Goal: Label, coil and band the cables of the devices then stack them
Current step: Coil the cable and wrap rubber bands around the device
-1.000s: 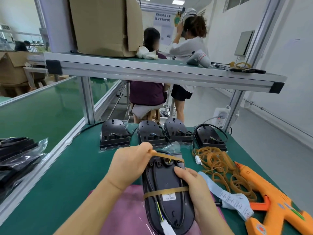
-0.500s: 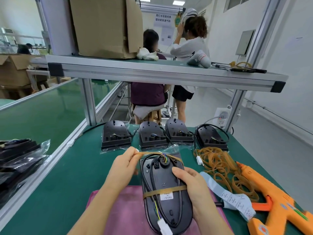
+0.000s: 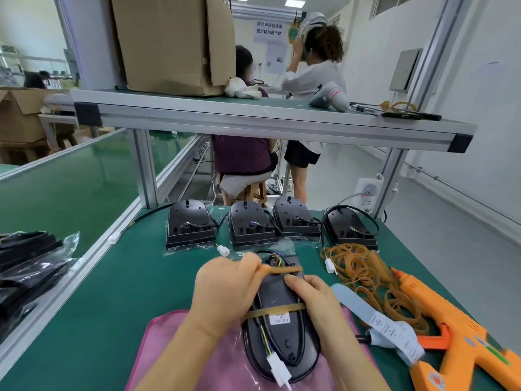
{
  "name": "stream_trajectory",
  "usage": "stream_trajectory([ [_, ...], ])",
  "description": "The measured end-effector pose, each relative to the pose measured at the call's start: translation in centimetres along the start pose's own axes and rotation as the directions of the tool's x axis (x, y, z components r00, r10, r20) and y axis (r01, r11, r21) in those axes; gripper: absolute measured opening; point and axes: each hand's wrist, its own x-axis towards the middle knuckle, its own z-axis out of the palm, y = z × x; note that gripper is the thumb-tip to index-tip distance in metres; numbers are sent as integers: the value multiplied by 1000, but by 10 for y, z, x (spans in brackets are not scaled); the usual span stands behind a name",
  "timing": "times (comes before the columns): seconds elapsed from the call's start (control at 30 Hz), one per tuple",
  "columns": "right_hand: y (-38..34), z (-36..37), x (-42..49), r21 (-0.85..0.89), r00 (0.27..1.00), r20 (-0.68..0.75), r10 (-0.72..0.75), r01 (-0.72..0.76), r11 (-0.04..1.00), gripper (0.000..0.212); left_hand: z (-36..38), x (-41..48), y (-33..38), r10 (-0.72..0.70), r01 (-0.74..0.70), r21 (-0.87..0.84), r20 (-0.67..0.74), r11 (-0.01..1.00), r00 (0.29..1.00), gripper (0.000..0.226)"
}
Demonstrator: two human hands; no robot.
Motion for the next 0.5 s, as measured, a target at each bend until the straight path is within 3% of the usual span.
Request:
stream_trajectory([
  [0.07,-1,-3,-1,-8,1000,6,8,-8,1000,21,4,-12,-2,70,-72,-53,-30,996,997,59],
  [0.13,-1,-5,-3,20,1000,2,-3,3,1000,17,6,-22,-6,49,-52,-98,-29,994,998,61],
  [0.3,1,-3,-10,194,999,34,5,-12,981,9,5,-35,-18,-83,97,-325,58,941,995,32],
  [0.5,2,-1,-13,245,999,43,5,-16,969,13,5,-42,-24,-318,419,-581,273,698,908,16],
])
